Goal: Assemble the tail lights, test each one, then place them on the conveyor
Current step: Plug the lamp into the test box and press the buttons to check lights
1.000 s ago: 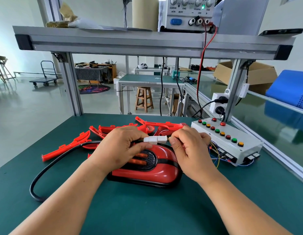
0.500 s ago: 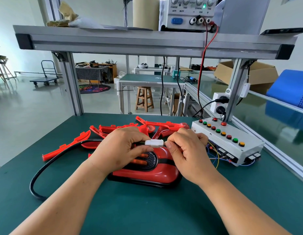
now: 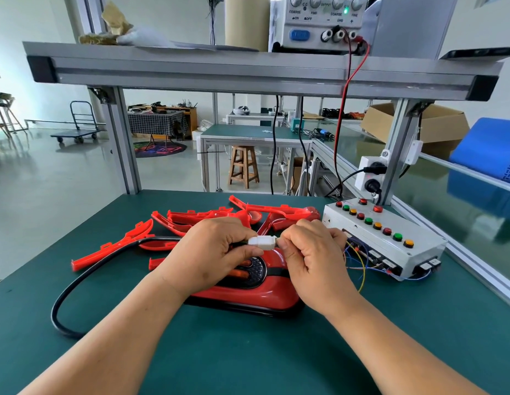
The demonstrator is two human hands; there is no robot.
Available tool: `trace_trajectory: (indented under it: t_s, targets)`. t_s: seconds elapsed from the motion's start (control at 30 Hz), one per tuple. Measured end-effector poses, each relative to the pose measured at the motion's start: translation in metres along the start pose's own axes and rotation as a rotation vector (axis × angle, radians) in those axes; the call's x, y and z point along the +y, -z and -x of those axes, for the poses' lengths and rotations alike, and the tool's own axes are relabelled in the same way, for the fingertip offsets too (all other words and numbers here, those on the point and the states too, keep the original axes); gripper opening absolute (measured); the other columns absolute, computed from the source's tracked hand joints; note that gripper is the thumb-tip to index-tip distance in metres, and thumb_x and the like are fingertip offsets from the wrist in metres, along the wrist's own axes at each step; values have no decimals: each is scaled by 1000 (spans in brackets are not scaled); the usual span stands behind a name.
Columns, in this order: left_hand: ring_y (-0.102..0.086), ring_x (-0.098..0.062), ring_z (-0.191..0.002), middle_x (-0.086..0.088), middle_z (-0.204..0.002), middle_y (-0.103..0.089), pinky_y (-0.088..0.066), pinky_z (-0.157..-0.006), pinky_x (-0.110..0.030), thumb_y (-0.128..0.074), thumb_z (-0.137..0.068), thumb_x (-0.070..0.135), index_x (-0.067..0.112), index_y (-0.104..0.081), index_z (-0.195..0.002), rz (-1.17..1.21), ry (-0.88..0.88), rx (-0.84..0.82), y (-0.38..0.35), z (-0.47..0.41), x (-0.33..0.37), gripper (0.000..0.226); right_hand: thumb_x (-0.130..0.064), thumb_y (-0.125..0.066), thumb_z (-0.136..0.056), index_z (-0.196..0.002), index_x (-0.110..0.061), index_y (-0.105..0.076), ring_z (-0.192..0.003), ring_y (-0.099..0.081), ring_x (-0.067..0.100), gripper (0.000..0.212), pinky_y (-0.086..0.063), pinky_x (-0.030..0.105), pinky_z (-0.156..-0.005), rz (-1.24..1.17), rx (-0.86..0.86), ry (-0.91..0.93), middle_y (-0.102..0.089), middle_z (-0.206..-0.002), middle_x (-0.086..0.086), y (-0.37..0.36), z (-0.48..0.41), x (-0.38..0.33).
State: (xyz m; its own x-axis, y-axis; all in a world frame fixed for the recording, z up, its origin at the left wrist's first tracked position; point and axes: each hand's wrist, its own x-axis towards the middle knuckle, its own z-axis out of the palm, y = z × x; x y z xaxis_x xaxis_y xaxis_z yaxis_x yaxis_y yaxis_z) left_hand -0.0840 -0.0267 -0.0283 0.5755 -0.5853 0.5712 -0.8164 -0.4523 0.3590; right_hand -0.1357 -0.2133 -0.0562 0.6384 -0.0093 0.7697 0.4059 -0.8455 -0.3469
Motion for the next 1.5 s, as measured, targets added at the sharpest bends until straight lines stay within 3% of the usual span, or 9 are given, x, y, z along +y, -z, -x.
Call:
trace_trajectory:
  t_s: [0.23,0.5,0.6,0.73,0.87,0.97,1.03,1.13,1.5]
  targets:
    - [-58,-2,-69,19,-74,-60,-48,-70,-31,-63,-83,46,31,-74,-93,-81,26,18,10,-2,-6,22,-46,-36,-94,-76,-25,-61,-79,-49,11,38,-19,33,-75,89,-33,-25,-52,-76,-15,0,-5,2]
    - [-61,-16,-99,16,-92,-69,-30,-103,-37,-70,-86,32,41,-72,-102,-274,433,333,30,17,-62,19,-33,-46,-99,-82,-34,-64,-90,-54,17,25,-13,34,-76,457,-85,-311,-51,-80,-12,2,-10,50]
    - [-44,-20,-111,11,-105,-58,-19,-93,-29,-70,-86,30,42,-71,-104,-379,513,409,15,15,-62,22,-33,-44,-99,-83,-33,-67,-86,-53,17,28,-13,35,-72,517,-138,-397,-53,-82,-10,-7,-8,56]
    - [-53,-18,-87,10,-85,-58,-35,-76,-30,-62,-91,23,26,-70,-103,-206,530,369,5,9,-59,15,-35,-42,-99,-98,-36,-68,-99,-53,18,26,-18,38,-77,567,-206,-425,-57,-97,-7,-8,-6,61]
    - [-56,-12,-99,8,-103,-66,-38,-85,-26,-50,-98,23,29,-68,-102,65,572,199,-10,15,-58,19,-44,-45,-97,-112,-27,-55,-111,-52,19,25,-21,38,-82,591,-210,-409,-60,-112,-5,-4,-7,64]
    - [-58,-11,-104,13,-106,-66,-43,-93,-31,-44,-101,30,39,-66,-101,250,666,130,-14,20,-58,24,-58,-43,-93,-126,-19,-47,-133,-39,22,50,-26,44,-102,635,-355,-429,-50,-137,2,0,-18,73]
    - [-60,-15,-101,10,-102,-67,-46,-94,-35,-41,-102,34,41,-64,-100,293,682,102,-14,21,-57,24,-69,-39,-89,-143,-16,-32,-149,-14,21,76,-14,50,-115,644,-507,-452,-19,-161,4,4,-29,82]
    - [-61,-17,-92,3,-93,-68,-48,-86,-34,-39,-102,37,39,-61,-99,259,677,104,-17,22,-55,22,-82,-37,-80,-152,-16,-18,-151,9,19,99,-6,52,-117,675,-665,-473,7,-164,3,10,-46,98]
    - [-55,-8,-82,4,-86,-65,-41,-70,-18,-39,-102,34,34,-58,-100,274,697,230,-22,22,-55,19,-100,-30,-59,-155,-14,-11,-147,24,20,130,4,56,-115,748,-887,-466,11,-164,3,5,-75,126]
